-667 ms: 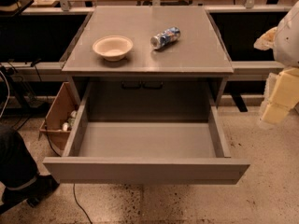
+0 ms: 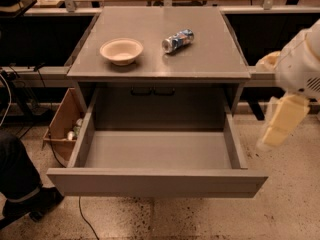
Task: Close top drawer
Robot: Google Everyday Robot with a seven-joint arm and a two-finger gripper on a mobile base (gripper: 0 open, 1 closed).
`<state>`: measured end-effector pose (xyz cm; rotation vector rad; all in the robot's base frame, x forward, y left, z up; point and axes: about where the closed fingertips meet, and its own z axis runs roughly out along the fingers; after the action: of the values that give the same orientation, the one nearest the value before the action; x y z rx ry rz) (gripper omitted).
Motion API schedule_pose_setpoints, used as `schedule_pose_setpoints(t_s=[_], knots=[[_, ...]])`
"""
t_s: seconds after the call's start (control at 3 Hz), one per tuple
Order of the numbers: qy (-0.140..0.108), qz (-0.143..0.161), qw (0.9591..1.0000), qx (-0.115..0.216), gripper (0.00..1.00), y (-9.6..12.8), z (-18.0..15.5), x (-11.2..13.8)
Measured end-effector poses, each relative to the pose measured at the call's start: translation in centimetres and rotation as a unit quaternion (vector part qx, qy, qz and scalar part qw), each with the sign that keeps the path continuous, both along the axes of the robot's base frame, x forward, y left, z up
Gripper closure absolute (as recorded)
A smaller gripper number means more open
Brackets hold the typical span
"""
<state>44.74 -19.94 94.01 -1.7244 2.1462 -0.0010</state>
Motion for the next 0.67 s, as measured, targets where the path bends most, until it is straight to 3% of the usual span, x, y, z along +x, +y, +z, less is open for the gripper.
schedule_pose_setpoints(t_s=[0.33,0.67], knots=[[-0.006,0.03,0.9988,0.037,0.0,2.4,-5.1,1.4],[-0.009,0.064,0.9952,0.074,0.0,5.2,-10.9,3.5]])
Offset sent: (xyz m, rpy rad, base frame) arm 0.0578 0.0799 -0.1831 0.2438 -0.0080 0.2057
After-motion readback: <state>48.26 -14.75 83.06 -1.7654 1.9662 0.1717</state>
